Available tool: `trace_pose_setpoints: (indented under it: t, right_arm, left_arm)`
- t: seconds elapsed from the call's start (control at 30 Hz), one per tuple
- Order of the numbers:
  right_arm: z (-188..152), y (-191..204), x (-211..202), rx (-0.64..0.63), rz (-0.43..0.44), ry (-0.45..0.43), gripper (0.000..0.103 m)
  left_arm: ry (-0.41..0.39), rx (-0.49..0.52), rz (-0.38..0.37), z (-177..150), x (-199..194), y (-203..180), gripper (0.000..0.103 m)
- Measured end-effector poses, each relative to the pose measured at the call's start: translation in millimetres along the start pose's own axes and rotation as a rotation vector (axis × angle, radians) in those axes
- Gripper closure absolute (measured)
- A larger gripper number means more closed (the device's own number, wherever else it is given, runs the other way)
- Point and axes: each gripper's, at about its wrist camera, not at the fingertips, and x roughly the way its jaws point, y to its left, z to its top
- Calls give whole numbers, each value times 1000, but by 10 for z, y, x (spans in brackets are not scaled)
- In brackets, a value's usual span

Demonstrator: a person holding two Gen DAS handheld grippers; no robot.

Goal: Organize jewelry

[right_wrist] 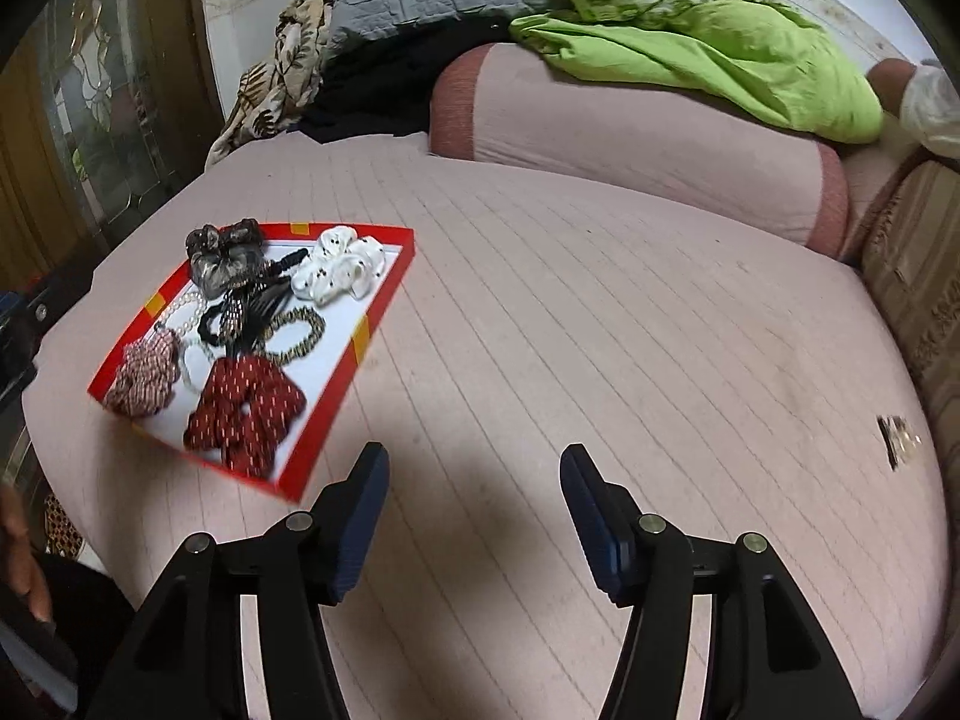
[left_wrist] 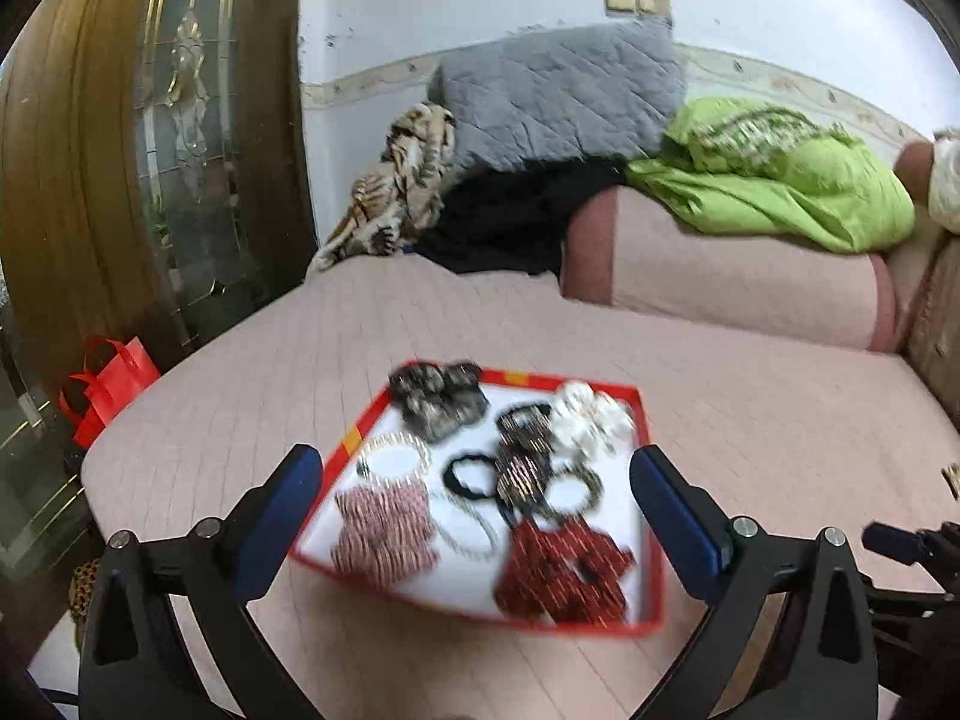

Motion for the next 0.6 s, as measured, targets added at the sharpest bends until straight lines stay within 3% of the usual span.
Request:
trace_pose_setpoints:
  t: [0.13,0.27,0.6]
  right_arm:
    - [-159,-120,-117,33,-3,-4,35]
    - [-296,-270,-225,62,-23,-7,35]
    - [-410,-338,-457,62,-67,-60,32]
  left_arm:
    - [24,25,13,-93,-232,-219,1]
    - [62,33,-44,-150,-404,-394,1]
    - [114,48,-52,-225,-566,-567,1]
